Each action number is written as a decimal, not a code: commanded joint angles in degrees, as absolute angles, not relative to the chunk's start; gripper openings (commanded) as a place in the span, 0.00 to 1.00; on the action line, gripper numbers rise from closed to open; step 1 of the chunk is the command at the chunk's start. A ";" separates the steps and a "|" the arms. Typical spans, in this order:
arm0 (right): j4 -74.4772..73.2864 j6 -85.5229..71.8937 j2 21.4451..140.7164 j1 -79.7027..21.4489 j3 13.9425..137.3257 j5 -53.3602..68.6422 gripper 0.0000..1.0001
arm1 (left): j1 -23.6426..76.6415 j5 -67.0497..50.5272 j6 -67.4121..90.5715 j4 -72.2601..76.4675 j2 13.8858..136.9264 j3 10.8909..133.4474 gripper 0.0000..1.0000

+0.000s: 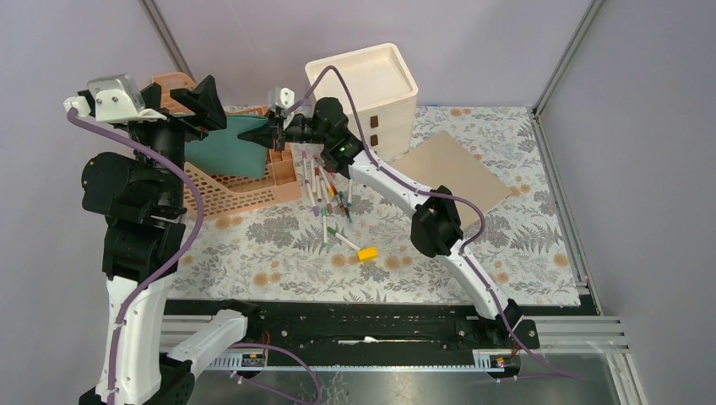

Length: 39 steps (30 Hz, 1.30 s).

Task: Organize the desk
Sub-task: Place the folder in the storage box, then pick up the folder from the center of the board.

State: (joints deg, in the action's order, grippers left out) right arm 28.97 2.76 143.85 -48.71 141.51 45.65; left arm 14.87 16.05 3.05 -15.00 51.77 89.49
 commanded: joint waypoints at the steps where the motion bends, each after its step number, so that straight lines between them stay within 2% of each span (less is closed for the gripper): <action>1: 35.83 3.57 144.06 -48.85 140.60 45.70 0.00 | 14.56 14.56 3.16 -13.80 52.24 91.54 0.99; 7: 35.88 0.90 142.29 -48.30 136.33 53.34 0.00 | 14.53 14.42 3.43 -13.93 51.90 90.94 0.99; 12: 33.78 4.46 140.90 -47.95 132.62 52.52 0.02 | 14.57 14.40 3.58 -13.76 51.46 89.99 0.99; 15: 31.36 6.71 142.36 -47.58 134.24 50.12 0.13 | 14.59 14.04 3.72 -13.42 51.49 89.32 0.99; 17: 29.02 8.20 143.65 -47.38 136.08 49.48 0.17 | 14.58 13.71 3.94 -13.31 51.55 88.91 0.99; 19: 27.74 9.21 143.95 -47.27 136.08 49.00 0.25 | 14.54 13.50 4.16 -13.19 51.55 88.65 0.99; 23: 27.27 7.73 143.71 -47.35 135.44 49.62 0.62 | 14.58 13.14 4.55 -13.18 51.33 87.98 0.99; 26: 27.03 5.20 142.55 -47.35 135.99 49.72 0.78 | 14.52 12.83 5.11 -13.21 50.82 87.33 0.99; 32: 25.23 -2.78 137.66 -46.26 136.15 53.17 0.93 | 14.59 10.31 6.07 -13.27 50.34 86.64 0.99; 39: 22.48 -10.43 125.11 -39.60 123.85 62.98 0.99 | 14.57 4.42 9.45 -12.06 50.02 83.64 0.99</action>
